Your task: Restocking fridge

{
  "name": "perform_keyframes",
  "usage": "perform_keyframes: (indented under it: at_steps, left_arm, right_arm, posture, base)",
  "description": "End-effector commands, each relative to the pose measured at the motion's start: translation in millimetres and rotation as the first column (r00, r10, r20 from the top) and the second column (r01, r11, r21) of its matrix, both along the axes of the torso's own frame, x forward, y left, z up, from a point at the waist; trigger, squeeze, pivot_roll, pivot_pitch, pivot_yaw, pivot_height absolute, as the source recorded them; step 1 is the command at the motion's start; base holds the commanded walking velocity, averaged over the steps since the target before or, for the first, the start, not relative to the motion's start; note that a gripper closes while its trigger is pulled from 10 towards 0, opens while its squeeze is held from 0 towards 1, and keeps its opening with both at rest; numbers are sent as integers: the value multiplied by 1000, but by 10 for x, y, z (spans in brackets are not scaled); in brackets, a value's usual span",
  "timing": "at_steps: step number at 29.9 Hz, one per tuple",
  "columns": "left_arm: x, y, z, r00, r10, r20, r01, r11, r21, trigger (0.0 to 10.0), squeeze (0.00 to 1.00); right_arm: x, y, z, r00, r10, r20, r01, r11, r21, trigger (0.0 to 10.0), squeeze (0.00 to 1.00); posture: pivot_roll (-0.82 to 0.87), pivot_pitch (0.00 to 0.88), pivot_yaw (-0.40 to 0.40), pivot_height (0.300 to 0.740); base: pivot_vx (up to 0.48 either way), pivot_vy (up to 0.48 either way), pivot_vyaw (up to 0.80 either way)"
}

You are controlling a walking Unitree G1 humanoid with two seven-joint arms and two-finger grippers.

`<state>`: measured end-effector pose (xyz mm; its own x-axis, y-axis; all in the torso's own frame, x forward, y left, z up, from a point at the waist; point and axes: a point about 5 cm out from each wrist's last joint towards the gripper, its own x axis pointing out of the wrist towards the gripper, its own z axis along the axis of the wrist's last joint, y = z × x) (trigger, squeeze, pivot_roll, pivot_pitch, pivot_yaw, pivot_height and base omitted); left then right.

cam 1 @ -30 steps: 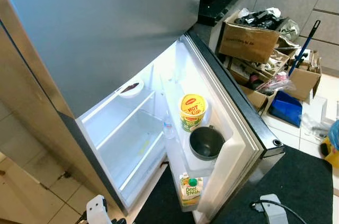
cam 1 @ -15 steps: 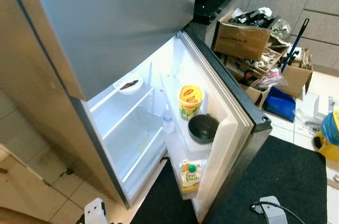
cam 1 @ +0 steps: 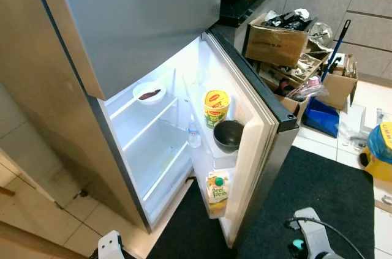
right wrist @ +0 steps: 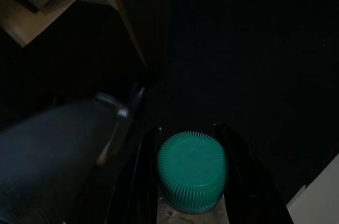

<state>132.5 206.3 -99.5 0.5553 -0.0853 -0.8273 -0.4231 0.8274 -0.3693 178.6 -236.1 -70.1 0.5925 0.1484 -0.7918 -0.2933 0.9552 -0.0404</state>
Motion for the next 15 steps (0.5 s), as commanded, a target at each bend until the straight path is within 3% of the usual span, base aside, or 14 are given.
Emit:
perform_keyframes:
  at_steps: [1, 10, 15]
  left_arm:
    - [-37, -37, -19, 1000, -10, -16, 10, 1000, -5, 10000, 0]
    - [-28, -2, -11, 1000, 5, -13, -5, 1000, 2, 10000, 0]
    - [-15, 44, 1, 1000, 23, -5, -23, 1000, 15, 10000, 0]
  right_arm:
    - [143, -7, 83, 998, 39, 48, -38, 999, -16, 10000, 0]
    - [171, 13, 98, 996, 63, 59, -62, 998, -14, 10000, 0]
    - [204, 42, 118, 993, 91, 74, -91, 996, -1, 10000, 0]
  posture:
    - [-73, 0, -39, 740]
    - [-73, 0, -41, 740]
    - [-76, 0, -37, 740]
  base:
    - [-326, 0, 0]
    - [-313, 0, 0]
    - [0, 0, 0]
